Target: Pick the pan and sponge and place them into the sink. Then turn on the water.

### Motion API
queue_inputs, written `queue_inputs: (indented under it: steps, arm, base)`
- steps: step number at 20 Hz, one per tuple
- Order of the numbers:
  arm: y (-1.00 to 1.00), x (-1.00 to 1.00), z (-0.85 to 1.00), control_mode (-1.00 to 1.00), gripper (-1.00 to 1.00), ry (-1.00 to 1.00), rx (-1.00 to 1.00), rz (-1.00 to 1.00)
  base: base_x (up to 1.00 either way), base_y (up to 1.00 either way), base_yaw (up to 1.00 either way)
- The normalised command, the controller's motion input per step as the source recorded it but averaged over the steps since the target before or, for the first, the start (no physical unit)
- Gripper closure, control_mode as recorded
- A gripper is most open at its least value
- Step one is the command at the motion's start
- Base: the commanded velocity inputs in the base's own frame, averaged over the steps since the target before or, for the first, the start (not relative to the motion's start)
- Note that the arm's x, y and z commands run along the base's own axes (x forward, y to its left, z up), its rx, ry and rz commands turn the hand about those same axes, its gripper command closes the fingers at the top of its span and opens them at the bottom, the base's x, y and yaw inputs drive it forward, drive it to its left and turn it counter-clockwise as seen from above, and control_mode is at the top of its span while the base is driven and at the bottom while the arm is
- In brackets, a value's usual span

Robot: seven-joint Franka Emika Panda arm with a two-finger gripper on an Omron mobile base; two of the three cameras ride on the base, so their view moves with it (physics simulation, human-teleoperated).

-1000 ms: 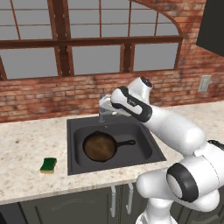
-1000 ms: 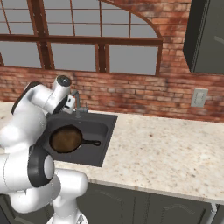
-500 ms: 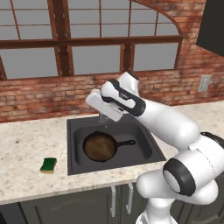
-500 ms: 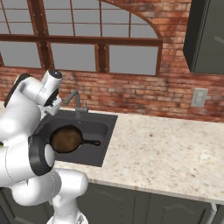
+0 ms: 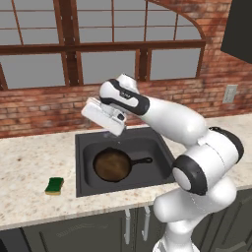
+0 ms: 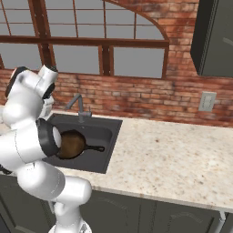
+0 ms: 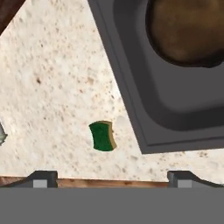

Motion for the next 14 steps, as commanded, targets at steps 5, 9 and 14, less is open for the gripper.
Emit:
queue_inputs:
  steps: [5, 9, 14]
  arm:
    - [0.53, 0.00, 0.08, -1.00, -1.00, 0.05, -0.40, 0.02]
    - [0.40, 0.00, -0.01, -1.00, -1.00, 0.03, -0.26, 0.08]
    - [0.26, 0.01, -0.08, -1.00, -1.00, 0.06, -0.01, 0.06]
  base:
    - [0.00, 0.00, 0.00]
    - [0.00, 0.00, 0.00]
    - [0.00, 0.00, 0.00]
